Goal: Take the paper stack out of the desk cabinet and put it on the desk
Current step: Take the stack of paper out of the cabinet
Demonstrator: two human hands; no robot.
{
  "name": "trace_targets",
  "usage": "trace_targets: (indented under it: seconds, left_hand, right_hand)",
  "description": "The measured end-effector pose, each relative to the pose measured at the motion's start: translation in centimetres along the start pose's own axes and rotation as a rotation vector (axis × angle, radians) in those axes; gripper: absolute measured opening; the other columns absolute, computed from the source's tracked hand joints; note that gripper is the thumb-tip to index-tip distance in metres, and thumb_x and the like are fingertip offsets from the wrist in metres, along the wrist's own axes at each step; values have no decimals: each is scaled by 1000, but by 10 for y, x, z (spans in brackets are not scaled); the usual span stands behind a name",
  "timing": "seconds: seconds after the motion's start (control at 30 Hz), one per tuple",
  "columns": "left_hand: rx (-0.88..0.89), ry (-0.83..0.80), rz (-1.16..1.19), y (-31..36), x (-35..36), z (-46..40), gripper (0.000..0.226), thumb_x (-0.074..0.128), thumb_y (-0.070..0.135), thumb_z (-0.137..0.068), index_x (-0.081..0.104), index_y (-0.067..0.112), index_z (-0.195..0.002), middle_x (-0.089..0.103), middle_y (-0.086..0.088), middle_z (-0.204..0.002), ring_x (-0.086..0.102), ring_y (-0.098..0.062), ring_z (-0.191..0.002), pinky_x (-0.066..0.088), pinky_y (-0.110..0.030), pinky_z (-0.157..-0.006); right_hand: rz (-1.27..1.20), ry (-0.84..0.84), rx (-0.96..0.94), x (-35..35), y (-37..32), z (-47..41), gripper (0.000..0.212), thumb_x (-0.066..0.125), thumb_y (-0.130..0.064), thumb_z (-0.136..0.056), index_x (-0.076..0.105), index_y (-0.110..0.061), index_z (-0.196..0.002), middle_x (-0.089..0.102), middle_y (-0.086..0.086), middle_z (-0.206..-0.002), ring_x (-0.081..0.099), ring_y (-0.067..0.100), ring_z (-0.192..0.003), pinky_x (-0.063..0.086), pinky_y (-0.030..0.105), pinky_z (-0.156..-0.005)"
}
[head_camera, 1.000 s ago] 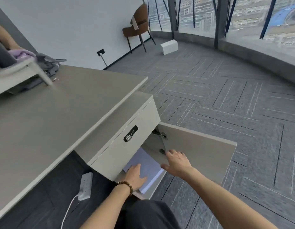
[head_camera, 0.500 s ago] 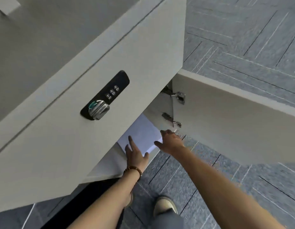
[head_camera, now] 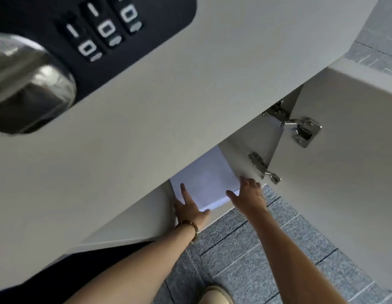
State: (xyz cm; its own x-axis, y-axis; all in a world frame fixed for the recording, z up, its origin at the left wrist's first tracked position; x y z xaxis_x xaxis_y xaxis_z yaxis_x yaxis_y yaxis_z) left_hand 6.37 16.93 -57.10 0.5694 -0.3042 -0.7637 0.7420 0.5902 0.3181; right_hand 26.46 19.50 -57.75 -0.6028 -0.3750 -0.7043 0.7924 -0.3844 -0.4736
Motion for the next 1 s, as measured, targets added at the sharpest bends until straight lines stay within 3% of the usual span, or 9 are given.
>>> trace_targets:
  seconds: [0.17,0.3,0.47,0.67,0.77,0.83,0.93,1.0]
  left_hand:
    - [-58,26,25,-8,4,-11,123,80,34,-74,-13,30,-154,17,-26,-157,28,-35,-145,31,-37,-117]
    - [-89,24,54,-5,13,-12,121,81,34,-73,-9,33,-154,11,-25,-158,15,-39,-148,28,-47,-116]
    - [-102,19,110,-6,25,-6,121,83,35,-73,-7,33,-155,8,-24,-159,5,-42,-149,28,-54,-115]
    - [-46,-3,67,-14,35,15,119,79,36,-72,-7,32,-154,5,-24,-157,5,-42,-148,26,-49,-119]
    - [-3,-53,71,-21,42,31,115,75,34,-74,-7,33,-154,3,-20,-159,9,-38,-148,28,-40,-118]
    - [23,-86,93,-24,45,41,113,74,31,-76,-6,32,-155,0,-19,-159,5,-35,-149,27,-36,-117]
    - [44,-129,122,-31,51,55,108,71,30,-79,-6,32,-154,-2,-18,-159,0,-34,-149,29,-37,-115]
    - [66,-159,135,-37,54,66,104,69,30,-82,-6,30,-155,-1,-17,-160,1,-34,-149,30,-39,-115]
  right_hand:
    - [-35,19,-49,7,-8,-13,78,55,-47,-92,26,-3,-150,40,19,-146,39,36,-131,40,45,-107]
    - [-42,20,16,12,-3,-23,78,52,-51,-93,29,0,-148,40,21,-143,40,37,-130,41,45,-108]
    - [-92,65,95,11,1,-25,53,50,-39,-97,45,-1,-134,45,25,-136,44,40,-122,42,47,-101]
    - [-239,196,145,14,19,-4,35,57,-17,-95,57,4,-122,44,24,-132,41,40,-122,37,47,-106]
    - [-372,241,155,21,35,12,31,62,-6,-90,59,7,-118,42,26,-131,49,43,-117,39,46,-108]
    - [-427,237,175,23,44,20,31,63,-4,-89,60,4,-119,47,26,-128,57,44,-106,45,45,-99]
    - [-498,185,222,28,58,33,26,61,-5,-90,58,-1,-115,66,25,-110,58,31,-85,45,35,-76]
    - [-513,158,250,31,68,46,26,61,-4,-90,55,-1,-115,69,25,-108,58,29,-84,47,36,-76]
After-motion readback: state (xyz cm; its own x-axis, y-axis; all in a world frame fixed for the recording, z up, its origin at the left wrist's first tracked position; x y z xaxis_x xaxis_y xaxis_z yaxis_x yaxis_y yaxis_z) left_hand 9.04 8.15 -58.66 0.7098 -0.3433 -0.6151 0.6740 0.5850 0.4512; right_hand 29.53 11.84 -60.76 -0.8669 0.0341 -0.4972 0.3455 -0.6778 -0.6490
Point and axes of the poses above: each hand's wrist, its own z-axis away from the middle knuckle, its own x-axis out of the palm, y = z × x, the point moved 7 cm from there along -z, towards the middle knuckle
